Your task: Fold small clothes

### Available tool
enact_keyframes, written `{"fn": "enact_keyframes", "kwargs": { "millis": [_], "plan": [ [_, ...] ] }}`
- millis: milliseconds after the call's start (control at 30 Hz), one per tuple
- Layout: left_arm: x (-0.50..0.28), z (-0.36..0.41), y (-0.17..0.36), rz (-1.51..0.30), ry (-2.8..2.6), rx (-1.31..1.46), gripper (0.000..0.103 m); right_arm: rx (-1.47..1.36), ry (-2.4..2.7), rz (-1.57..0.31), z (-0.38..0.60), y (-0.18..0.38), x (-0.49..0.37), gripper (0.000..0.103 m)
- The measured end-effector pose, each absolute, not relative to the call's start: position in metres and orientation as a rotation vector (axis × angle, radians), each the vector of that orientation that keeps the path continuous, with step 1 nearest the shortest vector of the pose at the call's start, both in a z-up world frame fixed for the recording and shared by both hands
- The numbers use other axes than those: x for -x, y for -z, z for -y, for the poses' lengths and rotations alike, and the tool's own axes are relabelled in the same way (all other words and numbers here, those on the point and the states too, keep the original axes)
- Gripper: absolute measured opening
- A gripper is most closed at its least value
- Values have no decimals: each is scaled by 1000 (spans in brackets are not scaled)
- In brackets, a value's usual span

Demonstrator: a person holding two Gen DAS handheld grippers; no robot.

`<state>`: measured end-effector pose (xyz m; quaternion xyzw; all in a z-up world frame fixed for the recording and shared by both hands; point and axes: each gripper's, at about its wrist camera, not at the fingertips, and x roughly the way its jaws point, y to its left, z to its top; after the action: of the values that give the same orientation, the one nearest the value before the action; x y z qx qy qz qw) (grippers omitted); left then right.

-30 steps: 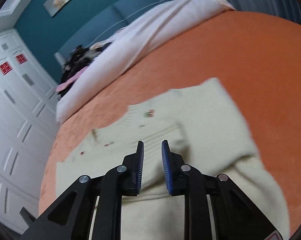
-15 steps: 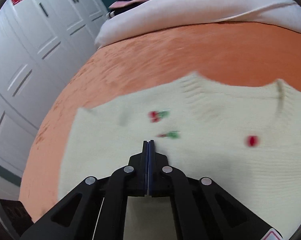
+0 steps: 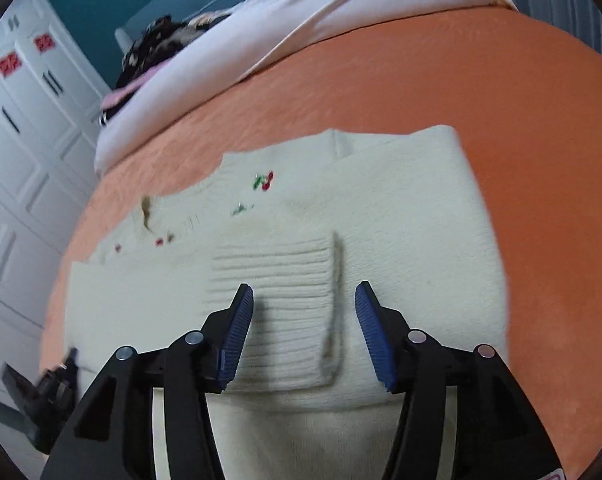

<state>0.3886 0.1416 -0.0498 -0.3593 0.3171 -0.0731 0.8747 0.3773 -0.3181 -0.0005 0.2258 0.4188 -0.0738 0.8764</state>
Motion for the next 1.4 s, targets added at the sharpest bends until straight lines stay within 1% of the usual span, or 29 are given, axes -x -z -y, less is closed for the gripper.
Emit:
{"fn": "enact_keyframes", "kwargs": {
  "millis": [33,67,167,200,267,300,333,367,400,467,500,567,667,733,767,867,967,1033,1067,1100,1133,1167,1200,1233,1267,1300,1333,1367,1400],
  "plan": [
    [-389,-142,50,-663,152,750,10,-416,150,-870,306,-2,-383,21],
    [-389,-142,50,-662,152,749,10,-430,121,-834,305,-10,-377,12],
    [-389,-142,50,-661,152,748,10,-501,83,-677,323,-35,-354,6],
    [-389,-142,50,-660,153,747,10,-503,101,-683,331,-29,-354,5],
    [-389,-142,50,-659,153,744,10,-507,175,-830,348,13,-365,0],
    [-389,-142,50,-659,153,744,10,-511,170,-855,354,28,-369,0],
    [-389,-142,50,-659,154,746,10,-536,168,-829,358,24,-363,0],
    [-389,-142,50,-659,153,742,10,-540,207,-820,358,13,-359,1],
    [-389,-142,49,-658,152,743,10,-527,253,-791,355,0,-355,8],
    [-389,-142,49,-657,151,740,10,-499,207,-697,334,-29,-350,9],
    [-389,-142,49,-658,150,739,10,-476,163,-686,316,-39,-355,10],
    [-389,-142,48,-661,148,738,10,-408,41,-743,267,-47,-381,10],
    [-391,-139,45,-679,132,722,10,-284,-87,-857,186,-30,-430,9],
    [-393,-137,42,-700,120,709,10,-210,-79,-941,159,-8,-458,0],
    [-395,-136,40,-713,114,697,10,-193,-54,-942,161,-1,-463,0],
    [-399,-126,30,-766,100,575,13,-316,-15,-912,209,4,-445,0],
    [-404,-113,17,-839,106,410,19,-425,80,-911,273,6,-400,0],
    [-403,-106,7,-895,100,296,23,-387,178,-912,298,-4,-361,0],
    [-400,-105,1,-928,90,244,27,-356,217,-907,305,-12,-339,3],
    [-394,-104,-4,-962,80,196,36,-335,242,-902,309,-21,-316,16],
    [-384,-104,-9,-990,77,154,41,-315,269,-912,312,-27,-290,19],
    [-372,-106,-14,-1006,66,120,44,-311,277,-925,315,-31,-264,26],
    [-356,-110,-19,-1015,60,90,50,-314,271,-940,318,-31,-240,31],
    [-340,-116,-24,-1024,57,75,56,-316,270,-955,318,-32,-213,40],
    [-322,-120,-27,-1038,50,73,59,-314,267,-974,317,-30,-185,48],
    [-306,-126,-29,-1053,48,81,63,-306,266,-998,313,-27,-161,50],
    [-289,-132,-31,-1072,46,94,71,-308,264,-1019,308,-23,-137,54],
    [-270,-138,-32,-1094,44,116,75,-328,253,-1038,304,-19,-115,60],
    [-252,-143,-31,-1114,40,141,81,-355,237,-1058,298,-14,-97,61]
  ]
}}
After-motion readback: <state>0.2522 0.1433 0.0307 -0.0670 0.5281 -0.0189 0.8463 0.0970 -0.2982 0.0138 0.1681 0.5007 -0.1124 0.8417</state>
